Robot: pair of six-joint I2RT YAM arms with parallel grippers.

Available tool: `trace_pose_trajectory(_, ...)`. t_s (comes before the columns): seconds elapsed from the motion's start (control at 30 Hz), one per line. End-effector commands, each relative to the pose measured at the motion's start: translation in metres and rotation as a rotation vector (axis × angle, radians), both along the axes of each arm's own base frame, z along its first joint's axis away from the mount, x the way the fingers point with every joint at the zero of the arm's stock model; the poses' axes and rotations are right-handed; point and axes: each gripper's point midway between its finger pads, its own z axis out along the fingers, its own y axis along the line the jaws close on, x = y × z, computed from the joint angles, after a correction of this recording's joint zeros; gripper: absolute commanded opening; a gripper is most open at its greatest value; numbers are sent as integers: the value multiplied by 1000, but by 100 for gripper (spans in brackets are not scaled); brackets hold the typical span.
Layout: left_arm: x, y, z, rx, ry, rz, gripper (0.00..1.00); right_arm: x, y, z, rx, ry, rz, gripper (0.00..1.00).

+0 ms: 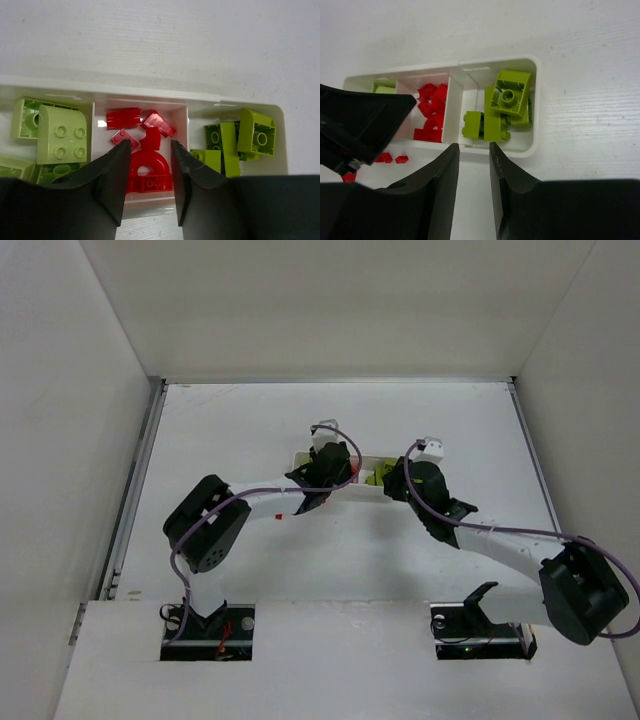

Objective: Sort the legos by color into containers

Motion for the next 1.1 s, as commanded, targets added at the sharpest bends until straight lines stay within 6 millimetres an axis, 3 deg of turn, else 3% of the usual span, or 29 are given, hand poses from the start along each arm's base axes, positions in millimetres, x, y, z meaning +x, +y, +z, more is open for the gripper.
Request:
trace_pose_trajectory(0.0, 15, -5, 36, -35, -71, 9, 39, 7, 8, 38, 89, -117, 7, 37)
trace_pose_trajectory(0.1, 7, -2, 49, -39, -93, 0, 48, 6, 11, 41, 93, -123, 18, 40)
trace_pose_trajectory(0.17, -4, 12, 60, -31, -120, 12, 50, 3, 17, 41, 87, -121, 37, 39)
trace_pose_trajectory(0.3, -35, 62, 62, -16, -142, 80, 50, -2, 37, 39, 61, -116, 104, 38)
trace_pose_trajectory(0.5, -88, 140, 35, 1, -105, 181, 49, -13, 82, 28, 22, -94, 226, 35)
trace_pose_trajectory(0.63, -111, 172, 1, 30, -27, 230, 49, -23, 108, 15, -7, -68, 292, 35)
trace_pose_trajectory(0.8, -116, 179, -28, 57, 57, 227, 49, -33, 134, 1, -27, -41, 341, 36)
trace_pose_trajectory(1.07, -103, 172, -47, 108, 85, 215, 47, -46, 153, -26, -35, 23, 353, 36)
